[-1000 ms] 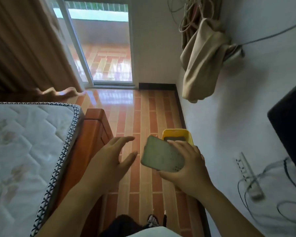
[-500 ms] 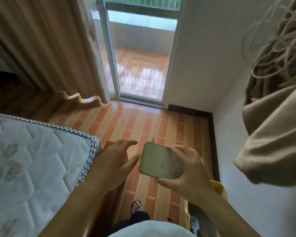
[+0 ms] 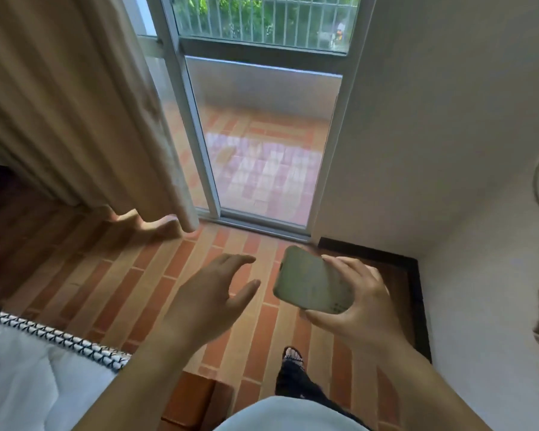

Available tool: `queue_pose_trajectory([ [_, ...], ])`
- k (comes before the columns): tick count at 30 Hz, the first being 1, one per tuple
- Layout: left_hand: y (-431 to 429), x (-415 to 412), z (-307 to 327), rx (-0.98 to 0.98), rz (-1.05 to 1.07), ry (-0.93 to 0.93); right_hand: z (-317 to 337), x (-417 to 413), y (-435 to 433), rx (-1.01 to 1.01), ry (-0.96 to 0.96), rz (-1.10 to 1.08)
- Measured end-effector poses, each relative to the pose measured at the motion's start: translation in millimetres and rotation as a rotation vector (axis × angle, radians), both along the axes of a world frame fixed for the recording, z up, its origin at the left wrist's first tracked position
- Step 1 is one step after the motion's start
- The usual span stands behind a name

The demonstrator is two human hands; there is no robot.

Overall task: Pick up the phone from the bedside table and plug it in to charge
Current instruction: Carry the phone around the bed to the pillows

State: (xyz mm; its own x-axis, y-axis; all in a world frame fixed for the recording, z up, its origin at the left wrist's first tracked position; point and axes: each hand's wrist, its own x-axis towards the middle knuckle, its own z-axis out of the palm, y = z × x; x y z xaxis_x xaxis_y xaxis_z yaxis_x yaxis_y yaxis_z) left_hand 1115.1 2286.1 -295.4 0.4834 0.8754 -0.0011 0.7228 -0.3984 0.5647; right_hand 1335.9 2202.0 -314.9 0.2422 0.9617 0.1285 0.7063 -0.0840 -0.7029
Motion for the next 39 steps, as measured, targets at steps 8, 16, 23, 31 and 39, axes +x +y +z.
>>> queue_pose_trajectory([
  [8, 142, 6, 8, -0.032, 0.306, -0.031, 12, 27, 200, -0.045, -0.041, 0.318],
  [16, 228, -71, 6, -0.03, 0.645, -0.11, -1, -63, 350, -0.069, -0.125, 0.674],
  [23, 333, -167, 5, -0.057, 0.778, -0.153, 8, -166, 486, -0.031, -0.162, 0.808],
  [31, 421, -271, 11, -0.071, 0.856, -0.202, 20, -272, 609, 0.003, -0.138, 0.91],
  [39, 521, -368, 4, -0.012, 0.989, -0.12, 6, -397, 732, 0.018, -0.093, 1.062],
])
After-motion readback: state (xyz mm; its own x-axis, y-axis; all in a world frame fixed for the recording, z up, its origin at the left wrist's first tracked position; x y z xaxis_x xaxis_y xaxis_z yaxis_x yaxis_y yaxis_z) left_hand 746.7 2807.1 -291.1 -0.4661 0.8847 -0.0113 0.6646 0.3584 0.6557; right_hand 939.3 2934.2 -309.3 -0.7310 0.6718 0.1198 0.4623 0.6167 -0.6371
